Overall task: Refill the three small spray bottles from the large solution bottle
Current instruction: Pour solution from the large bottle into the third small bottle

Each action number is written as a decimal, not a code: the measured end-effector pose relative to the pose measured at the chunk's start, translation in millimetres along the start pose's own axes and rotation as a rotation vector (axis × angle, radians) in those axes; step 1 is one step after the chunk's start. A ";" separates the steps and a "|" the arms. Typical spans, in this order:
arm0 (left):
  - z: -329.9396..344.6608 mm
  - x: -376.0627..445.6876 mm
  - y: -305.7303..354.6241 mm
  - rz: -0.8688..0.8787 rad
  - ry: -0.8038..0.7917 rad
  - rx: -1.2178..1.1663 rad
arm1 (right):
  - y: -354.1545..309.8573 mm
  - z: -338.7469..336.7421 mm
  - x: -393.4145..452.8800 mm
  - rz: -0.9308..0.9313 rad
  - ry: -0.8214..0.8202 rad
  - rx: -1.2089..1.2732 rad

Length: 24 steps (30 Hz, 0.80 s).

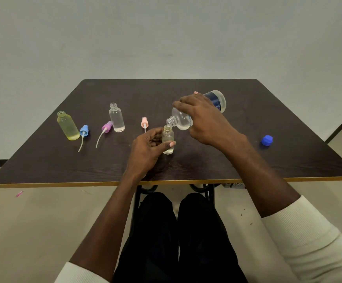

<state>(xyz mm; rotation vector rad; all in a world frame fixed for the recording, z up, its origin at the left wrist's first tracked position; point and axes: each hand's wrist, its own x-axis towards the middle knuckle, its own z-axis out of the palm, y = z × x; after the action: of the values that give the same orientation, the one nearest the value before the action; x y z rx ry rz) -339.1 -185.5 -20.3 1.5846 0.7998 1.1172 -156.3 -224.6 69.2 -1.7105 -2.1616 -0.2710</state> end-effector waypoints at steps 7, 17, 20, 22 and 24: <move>-0.1 0.0 1.5 -0.004 -0.002 0.008 | -1.6 -2.3 -0.2 -0.018 0.027 -0.003; 0.6 -0.8 4.5 -0.006 -0.011 -0.018 | -1.1 -2.5 1.2 -0.025 0.028 0.005; 0.4 0.0 2.8 -0.010 -0.008 -0.017 | -1.3 -2.2 0.9 -0.027 0.029 -0.003; 0.0 0.8 1.9 -0.009 -0.007 -0.009 | -1.1 -2.0 1.0 -0.026 0.026 -0.002; -0.2 1.1 1.9 -0.009 -0.009 -0.009 | -1.2 -1.9 1.3 -0.017 0.021 -0.004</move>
<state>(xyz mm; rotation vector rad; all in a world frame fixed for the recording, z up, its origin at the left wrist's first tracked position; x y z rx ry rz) -339.0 -185.0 -18.2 1.5762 0.7946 1.1048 -157.4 -224.4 71.6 -1.6844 -2.1632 -0.2971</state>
